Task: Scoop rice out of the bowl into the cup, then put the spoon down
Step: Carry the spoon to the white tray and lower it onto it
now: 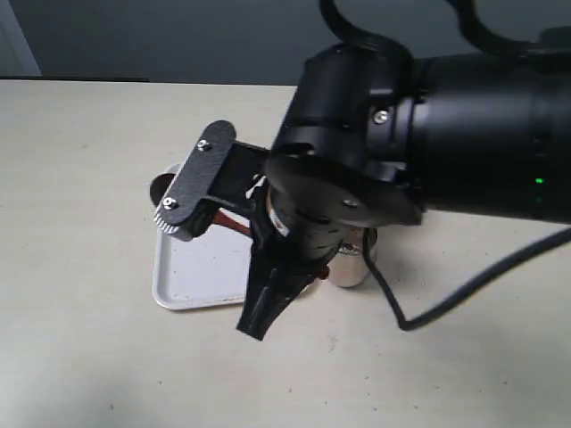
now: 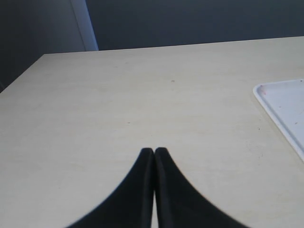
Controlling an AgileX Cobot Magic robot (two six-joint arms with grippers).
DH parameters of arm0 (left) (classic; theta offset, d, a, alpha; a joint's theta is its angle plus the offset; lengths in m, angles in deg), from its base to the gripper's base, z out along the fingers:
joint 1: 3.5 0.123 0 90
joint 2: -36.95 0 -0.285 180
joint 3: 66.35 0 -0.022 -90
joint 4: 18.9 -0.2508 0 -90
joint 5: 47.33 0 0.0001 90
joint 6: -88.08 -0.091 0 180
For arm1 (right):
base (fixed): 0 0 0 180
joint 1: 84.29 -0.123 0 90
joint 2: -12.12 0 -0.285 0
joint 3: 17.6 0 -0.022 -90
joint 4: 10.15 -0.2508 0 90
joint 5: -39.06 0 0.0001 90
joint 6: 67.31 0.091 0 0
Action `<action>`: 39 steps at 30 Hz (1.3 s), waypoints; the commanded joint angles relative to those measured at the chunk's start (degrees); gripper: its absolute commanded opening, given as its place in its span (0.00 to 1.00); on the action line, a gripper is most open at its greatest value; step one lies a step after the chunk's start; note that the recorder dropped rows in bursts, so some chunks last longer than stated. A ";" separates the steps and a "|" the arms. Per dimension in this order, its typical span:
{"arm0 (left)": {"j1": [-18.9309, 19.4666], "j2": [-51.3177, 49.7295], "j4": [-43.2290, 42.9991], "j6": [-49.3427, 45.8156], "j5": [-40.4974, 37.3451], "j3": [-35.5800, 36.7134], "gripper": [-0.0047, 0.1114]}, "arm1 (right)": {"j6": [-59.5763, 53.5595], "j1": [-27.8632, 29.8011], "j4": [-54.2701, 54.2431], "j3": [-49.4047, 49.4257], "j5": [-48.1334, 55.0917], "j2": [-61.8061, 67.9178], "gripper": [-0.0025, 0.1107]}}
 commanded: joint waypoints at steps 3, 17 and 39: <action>-0.10 -0.06 0.00 0.27 0.66 -0.48 0.04 | -9.12 5.89 -3.75 -7.63 -2.02 10.36 0.02; -0.10 -0.06 0.00 0.27 0.65 -0.48 0.04 | -11.82 11.18 -0.80 -11.02 -11.81 24.73 0.02; -0.10 -0.06 0.00 0.27 0.65 -0.48 0.04 | -11.82 12.68 -9.08 -11.02 -13.78 24.73 0.02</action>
